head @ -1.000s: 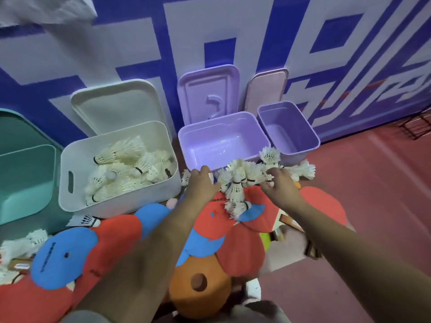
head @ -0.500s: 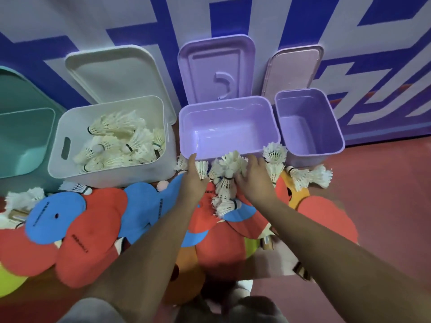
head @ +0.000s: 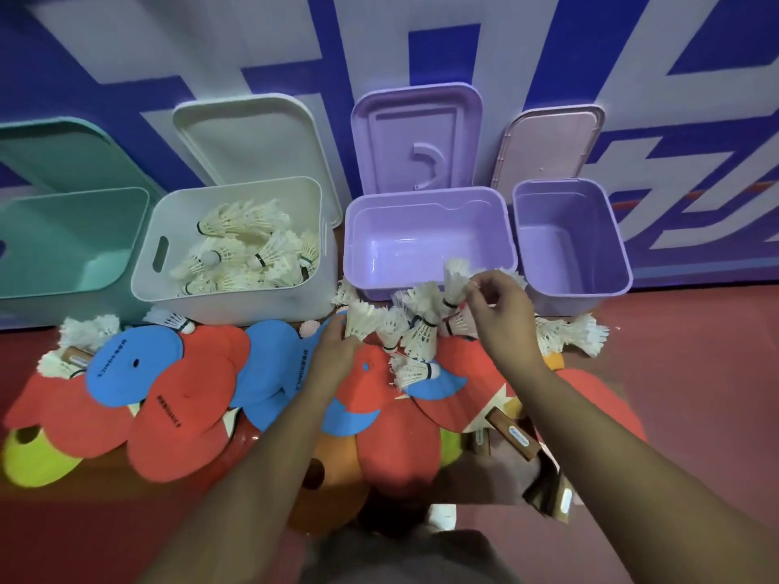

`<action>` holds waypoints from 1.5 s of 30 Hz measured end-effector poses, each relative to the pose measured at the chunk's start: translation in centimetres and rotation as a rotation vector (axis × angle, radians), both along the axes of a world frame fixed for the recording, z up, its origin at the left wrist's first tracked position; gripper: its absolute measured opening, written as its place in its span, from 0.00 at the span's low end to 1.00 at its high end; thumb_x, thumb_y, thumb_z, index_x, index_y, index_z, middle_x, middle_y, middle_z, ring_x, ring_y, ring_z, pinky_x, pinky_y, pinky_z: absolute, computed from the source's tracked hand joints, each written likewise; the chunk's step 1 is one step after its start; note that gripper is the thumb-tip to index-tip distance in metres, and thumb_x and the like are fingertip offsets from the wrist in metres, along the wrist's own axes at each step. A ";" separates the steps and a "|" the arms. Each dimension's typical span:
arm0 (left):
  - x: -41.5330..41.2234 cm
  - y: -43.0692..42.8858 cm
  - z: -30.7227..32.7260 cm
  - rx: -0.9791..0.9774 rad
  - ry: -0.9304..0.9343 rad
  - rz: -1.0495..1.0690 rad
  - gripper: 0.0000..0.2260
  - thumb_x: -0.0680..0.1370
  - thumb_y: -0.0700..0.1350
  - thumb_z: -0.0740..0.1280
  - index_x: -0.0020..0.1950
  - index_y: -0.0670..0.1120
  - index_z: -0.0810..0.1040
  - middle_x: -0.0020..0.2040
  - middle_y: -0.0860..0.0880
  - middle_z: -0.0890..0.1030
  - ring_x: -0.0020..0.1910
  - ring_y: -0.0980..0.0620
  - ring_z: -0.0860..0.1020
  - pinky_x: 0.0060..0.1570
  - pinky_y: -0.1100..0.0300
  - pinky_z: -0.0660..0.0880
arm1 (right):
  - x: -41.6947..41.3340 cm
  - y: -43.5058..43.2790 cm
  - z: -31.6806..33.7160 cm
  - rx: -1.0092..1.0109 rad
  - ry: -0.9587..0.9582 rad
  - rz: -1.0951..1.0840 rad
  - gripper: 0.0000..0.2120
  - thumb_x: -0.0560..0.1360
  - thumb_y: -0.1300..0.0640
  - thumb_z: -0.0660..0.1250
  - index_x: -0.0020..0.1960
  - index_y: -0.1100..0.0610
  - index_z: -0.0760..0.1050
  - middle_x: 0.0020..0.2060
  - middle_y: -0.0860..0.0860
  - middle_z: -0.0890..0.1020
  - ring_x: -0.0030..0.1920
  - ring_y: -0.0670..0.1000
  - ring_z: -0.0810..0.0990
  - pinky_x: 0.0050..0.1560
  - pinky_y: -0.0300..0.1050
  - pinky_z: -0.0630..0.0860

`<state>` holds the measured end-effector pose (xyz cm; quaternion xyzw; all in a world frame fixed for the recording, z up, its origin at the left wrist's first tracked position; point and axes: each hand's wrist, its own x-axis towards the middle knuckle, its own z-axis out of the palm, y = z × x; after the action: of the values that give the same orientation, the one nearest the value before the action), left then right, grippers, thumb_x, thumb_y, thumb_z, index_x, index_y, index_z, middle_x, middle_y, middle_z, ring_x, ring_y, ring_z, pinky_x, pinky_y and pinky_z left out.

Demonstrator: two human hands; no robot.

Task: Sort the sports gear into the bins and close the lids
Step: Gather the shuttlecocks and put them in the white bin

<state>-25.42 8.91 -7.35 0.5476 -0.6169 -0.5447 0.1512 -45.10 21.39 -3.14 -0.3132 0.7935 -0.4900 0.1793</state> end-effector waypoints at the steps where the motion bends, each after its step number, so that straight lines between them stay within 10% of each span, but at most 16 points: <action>1: 0.0 0.2 0.9 0.000 0.025 -0.018 0.18 0.75 0.33 0.59 0.56 0.54 0.73 0.47 0.51 0.79 0.37 0.59 0.77 0.35 0.65 0.71 | 0.2 0.0 0.8 -0.041 -0.055 0.009 0.07 0.78 0.58 0.65 0.41 0.55 0.76 0.34 0.51 0.79 0.36 0.48 0.77 0.38 0.44 0.72; 5: -0.4 1.5 3.4 -0.005 0.151 -0.158 0.18 0.74 0.37 0.64 0.58 0.56 0.70 0.45 0.54 0.78 0.38 0.61 0.75 0.38 0.69 0.72 | 1.4 0.2 3.2 -0.178 -0.344 0.038 0.04 0.78 0.60 0.66 0.45 0.58 0.77 0.39 0.60 0.82 0.38 0.55 0.82 0.41 0.55 0.79; 13: -0.7 3.6 4.0 0.039 0.258 -0.376 0.28 0.68 0.55 0.74 0.66 0.53 0.72 0.58 0.55 0.82 0.59 0.55 0.79 0.61 0.53 0.74 | 5.3 1.8 2.1 -0.045 -0.375 0.182 0.07 0.76 0.63 0.67 0.39 0.60 0.78 0.30 0.55 0.75 0.31 0.48 0.72 0.36 0.44 0.70; 21: 1.1 3.6 2.1 0.123 0.325 -0.172 0.22 0.72 0.41 0.75 0.62 0.57 0.73 0.57 0.54 0.83 0.56 0.56 0.81 0.56 0.55 0.75 | 5.9 2.3 1.9 -0.136 -0.513 0.295 0.15 0.77 0.60 0.67 0.63 0.49 0.76 0.40 0.50 0.78 0.37 0.48 0.77 0.40 0.42 0.74; 26: 3.4 2.6 0.8 0.169 0.327 -0.098 0.29 0.68 0.46 0.78 0.66 0.55 0.70 0.57 0.55 0.82 0.55 0.57 0.80 0.49 0.63 0.76 | 6.2 1.3 -3.8 0.410 0.251 0.556 0.25 0.76 0.51 0.65 0.71 0.54 0.66 0.60 0.53 0.73 0.54 0.55 0.78 0.51 0.47 0.74; 34: 6.6 0.5 -1.0 0.205 0.274 -0.161 0.34 0.63 0.53 0.78 0.67 0.55 0.71 0.61 0.54 0.80 0.61 0.54 0.78 0.63 0.54 0.73 | 8.6 -0.6 -7.9 0.601 0.648 0.609 0.14 0.77 0.58 0.62 0.62 0.57 0.72 0.55 0.58 0.73 0.53 0.61 0.76 0.42 0.51 0.74; 45: 6.4 -0.9 -2.2 0.199 0.224 -0.282 0.27 0.71 0.38 0.76 0.65 0.55 0.71 0.60 0.53 0.80 0.61 0.54 0.78 0.58 0.62 0.74 | 7.0 -1.4 -0.3 0.022 -0.206 0.143 0.09 0.75 0.58 0.70 0.38 0.54 0.72 0.29 0.43 0.71 0.29 0.44 0.67 0.32 0.38 0.64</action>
<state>-19.02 7.99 -9.57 0.4040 -0.6099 -0.6763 0.0861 -38.13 19.95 -3.42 -0.3149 0.7520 -0.4967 0.2977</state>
